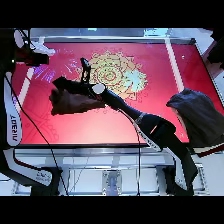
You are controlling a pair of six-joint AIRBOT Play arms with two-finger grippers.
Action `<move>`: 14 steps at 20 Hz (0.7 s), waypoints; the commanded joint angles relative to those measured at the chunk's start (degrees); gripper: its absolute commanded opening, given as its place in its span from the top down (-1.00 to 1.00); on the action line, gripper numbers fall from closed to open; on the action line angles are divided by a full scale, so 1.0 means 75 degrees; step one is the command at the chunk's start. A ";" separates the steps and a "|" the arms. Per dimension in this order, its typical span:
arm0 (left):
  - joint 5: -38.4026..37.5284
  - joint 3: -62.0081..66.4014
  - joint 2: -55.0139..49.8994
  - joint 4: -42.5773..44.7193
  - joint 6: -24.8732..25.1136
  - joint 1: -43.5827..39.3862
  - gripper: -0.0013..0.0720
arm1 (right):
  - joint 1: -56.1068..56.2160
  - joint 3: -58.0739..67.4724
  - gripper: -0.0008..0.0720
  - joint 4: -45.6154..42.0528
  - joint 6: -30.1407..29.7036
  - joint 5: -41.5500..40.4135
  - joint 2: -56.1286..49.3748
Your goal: Fold the shirts.
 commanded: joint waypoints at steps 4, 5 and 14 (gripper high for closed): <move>-0.0032 -0.0085 0.0032 -0.0105 0.0137 0.0032 0.93 | -0.1241 0.0085 -0.34 -0.0463 -0.0618 0.1204 0.0064; -0.0029 -0.0085 0.0032 -0.0105 0.0137 0.0032 0.93 | -0.1693 0.0085 -0.30 -0.1064 -0.0393 0.1807 0.0067; 0.0093 -0.0085 0.0032 -0.0125 0.0128 0.0032 0.93 | -0.3322 -0.0050 -0.73 -0.5249 0.3605 0.5706 -0.0425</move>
